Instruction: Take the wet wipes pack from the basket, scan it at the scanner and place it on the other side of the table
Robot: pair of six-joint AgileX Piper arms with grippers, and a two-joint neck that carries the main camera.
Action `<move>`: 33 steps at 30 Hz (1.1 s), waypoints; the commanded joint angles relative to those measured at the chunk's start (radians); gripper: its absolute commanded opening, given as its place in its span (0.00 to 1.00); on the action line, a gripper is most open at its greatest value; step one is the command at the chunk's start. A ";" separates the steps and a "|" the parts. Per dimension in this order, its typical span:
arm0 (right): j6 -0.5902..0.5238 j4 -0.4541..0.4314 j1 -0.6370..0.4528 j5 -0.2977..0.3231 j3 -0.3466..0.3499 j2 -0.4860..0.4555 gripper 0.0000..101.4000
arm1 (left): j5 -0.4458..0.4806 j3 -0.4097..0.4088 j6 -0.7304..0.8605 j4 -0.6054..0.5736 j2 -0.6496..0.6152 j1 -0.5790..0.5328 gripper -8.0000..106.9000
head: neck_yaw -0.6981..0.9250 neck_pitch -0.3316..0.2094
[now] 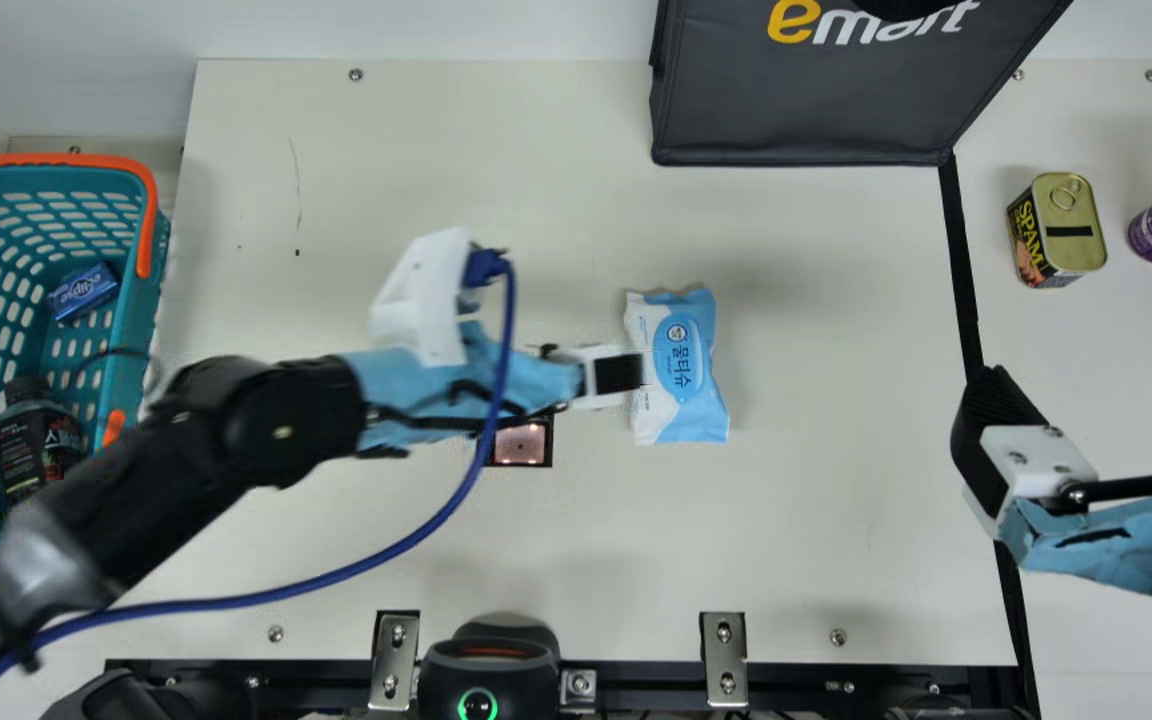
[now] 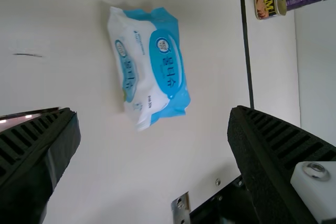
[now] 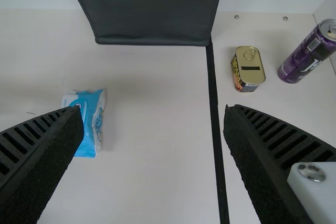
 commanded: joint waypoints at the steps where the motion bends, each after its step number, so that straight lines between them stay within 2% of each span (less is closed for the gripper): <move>1: 0.000 0.000 0.000 0.000 0.000 0.000 0.94 | 0.043 0.047 0.085 0.037 -0.113 0.053 0.85 | 0.002 -0.029; 4: 0.000 0.000 0.000 0.000 0.000 0.000 0.94 | 0.105 0.068 0.097 0.114 -0.196 0.106 0.85 | 0.002 -0.029; 8: 0.000 0.000 0.000 0.000 0.000 0.000 0.94 | 0.204 0.057 0.075 0.246 -0.294 0.156 0.85 | 0.002 -0.029; 14: 0.000 0.000 0.000 -0.001 0.000 0.000 0.94 | 0.359 -0.013 0.029 0.437 -0.407 0.184 0.85 | 0.002 -0.029; 20: 0.000 0.000 0.000 0.000 0.000 0.000 0.94 | 0.480 -0.094 0.008 0.583 -0.469 0.187 0.85 | 0.002 -0.029; 24: 0.000 0.000 0.000 0.000 0.000 0.000 0.94 | 0.521 -0.136 0.013 0.643 -0.489 0.195 0.85 | 0.002 -0.029; 25: 0.000 0.000 0.000 0.000 0.000 0.000 0.94 | 0.509 -0.126 0.011 0.607 -0.488 0.195 0.85 | 0.002 -0.029; 33: -0.004 -0.008 0.014 -0.005 -0.008 0.022 0.94 | 0.520 -0.136 0.012 0.642 -0.490 0.194 0.85 | 0.002 -0.029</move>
